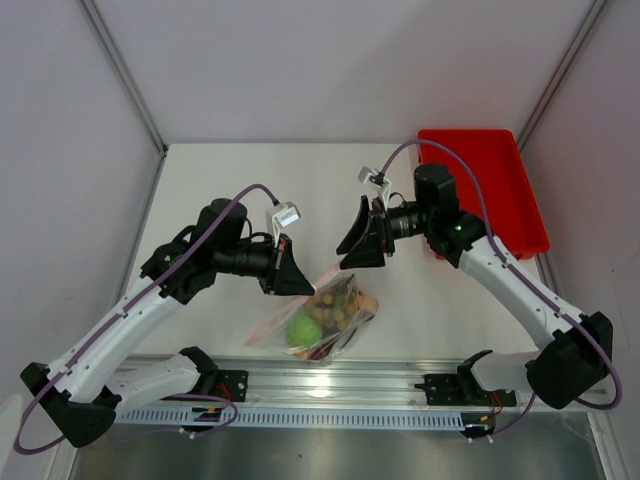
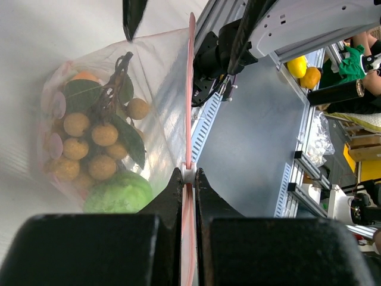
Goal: Place the food in the zip-top bag and seal the zipper
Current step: Zip the zipper food storage bag at the center of the board.
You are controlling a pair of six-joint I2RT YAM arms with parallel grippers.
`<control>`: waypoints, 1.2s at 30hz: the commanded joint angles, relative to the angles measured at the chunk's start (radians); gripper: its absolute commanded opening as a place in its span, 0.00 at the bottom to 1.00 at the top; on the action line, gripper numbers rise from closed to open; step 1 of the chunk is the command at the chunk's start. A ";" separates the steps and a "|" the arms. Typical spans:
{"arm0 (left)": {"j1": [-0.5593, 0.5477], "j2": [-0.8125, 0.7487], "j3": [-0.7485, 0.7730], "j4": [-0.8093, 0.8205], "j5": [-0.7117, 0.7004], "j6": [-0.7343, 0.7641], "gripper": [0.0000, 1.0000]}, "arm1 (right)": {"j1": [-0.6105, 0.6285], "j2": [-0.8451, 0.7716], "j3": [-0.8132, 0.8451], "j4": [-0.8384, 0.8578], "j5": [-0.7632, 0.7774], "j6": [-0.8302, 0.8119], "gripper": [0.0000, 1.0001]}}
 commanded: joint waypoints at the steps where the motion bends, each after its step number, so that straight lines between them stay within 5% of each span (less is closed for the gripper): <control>1: -0.003 -0.011 0.049 0.014 0.048 0.006 0.00 | 0.054 0.035 0.114 -0.124 -0.071 -0.112 0.60; 7: -0.003 -0.010 0.056 0.016 0.054 0.005 0.01 | 0.091 0.096 0.145 -0.186 -0.101 -0.155 0.43; 22: -0.004 -0.007 0.057 0.014 0.057 0.012 0.01 | 0.154 0.153 0.151 -0.222 -0.093 -0.179 0.38; 25: -0.003 -0.008 0.053 0.014 0.057 0.014 0.01 | 0.163 0.150 0.147 -0.193 -0.076 -0.153 0.29; 29: -0.003 -0.010 0.049 0.013 0.055 0.014 0.01 | 0.174 0.150 0.141 -0.166 -0.053 -0.117 0.01; 36: -0.003 -0.019 0.039 0.004 0.043 0.017 0.01 | 0.158 0.116 0.061 -0.022 0.112 0.032 0.00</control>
